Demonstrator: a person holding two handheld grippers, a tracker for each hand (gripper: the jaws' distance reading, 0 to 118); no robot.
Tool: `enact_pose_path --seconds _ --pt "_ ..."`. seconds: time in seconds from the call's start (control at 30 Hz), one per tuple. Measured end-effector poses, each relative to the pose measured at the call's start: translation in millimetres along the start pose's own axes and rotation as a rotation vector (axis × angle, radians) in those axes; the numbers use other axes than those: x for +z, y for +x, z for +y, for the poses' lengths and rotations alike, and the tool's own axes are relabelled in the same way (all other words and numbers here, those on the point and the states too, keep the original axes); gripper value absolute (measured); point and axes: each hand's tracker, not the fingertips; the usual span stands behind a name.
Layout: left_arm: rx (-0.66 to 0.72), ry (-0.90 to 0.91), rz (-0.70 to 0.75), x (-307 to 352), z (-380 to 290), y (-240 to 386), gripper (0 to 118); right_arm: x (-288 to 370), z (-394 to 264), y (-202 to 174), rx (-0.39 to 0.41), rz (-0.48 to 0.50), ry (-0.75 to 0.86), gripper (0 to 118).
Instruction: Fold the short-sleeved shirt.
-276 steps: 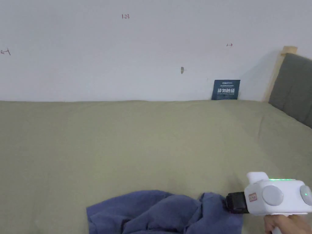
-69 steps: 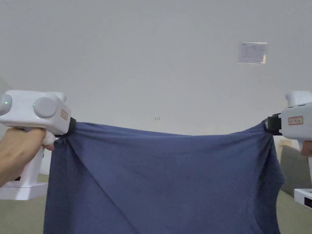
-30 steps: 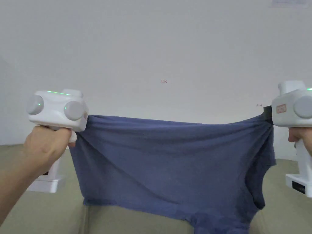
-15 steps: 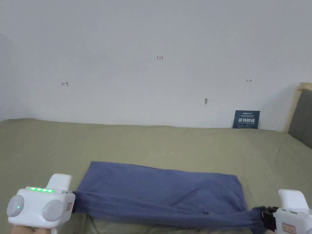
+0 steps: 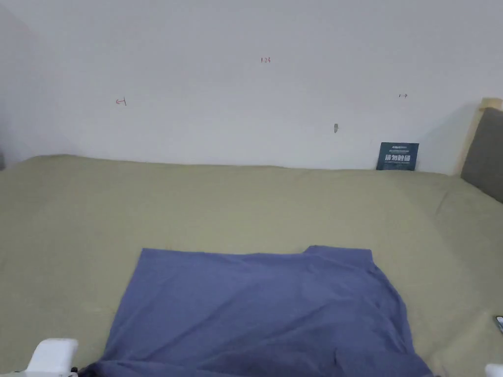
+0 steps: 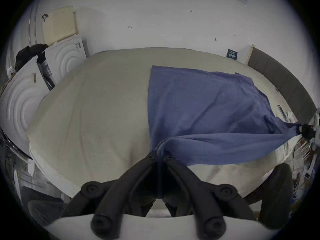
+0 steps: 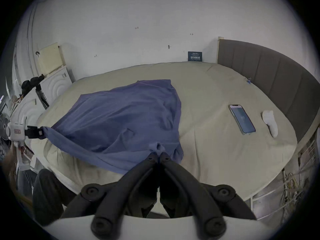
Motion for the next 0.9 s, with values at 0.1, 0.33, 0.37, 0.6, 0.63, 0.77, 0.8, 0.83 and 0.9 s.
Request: enact_pose_path --seconds 0.1,0.33,0.37,0.6,0.63,0.77,0.8,0.83,0.9 --pt "0.002 -0.003 -0.007 -3 -7 -2 4 -5 -6 -1 -0.007 -0.001 -0.010 0" --pt "0.033 -0.014 -0.052 -6 -12 -4 103 -16 -13 3 -0.067 -0.007 -0.053 116" --pt "0.038 -0.003 -0.052 -2 -14 -6 103 -12 -14 1 -0.049 0.037 -0.040 111" --pt "0.042 0.062 0.014 42 -13 -13 0 10 -7 6 -0.063 -0.028 0.004 55" --pt "0.039 0.070 0.025 45 -13 -13 0 11 -7 6 -0.053 -0.031 0.013 22" --pt "0.092 0.040 -0.029 42 -16 -24 0 9 -11 7 -0.035 -0.043 0.017 0" --pt "0.096 0.039 -0.026 41 -17 -24 0 8 -14 8 -0.054 -0.036 0.013 0" --pt "0.090 0.033 -0.031 38 -18 -24 0 7 -16 8 -0.056 -0.040 0.016 0" --pt "0.063 0.004 -0.045 29 -18 -22 0 5 -16 10 -0.057 -0.035 0.005 0"
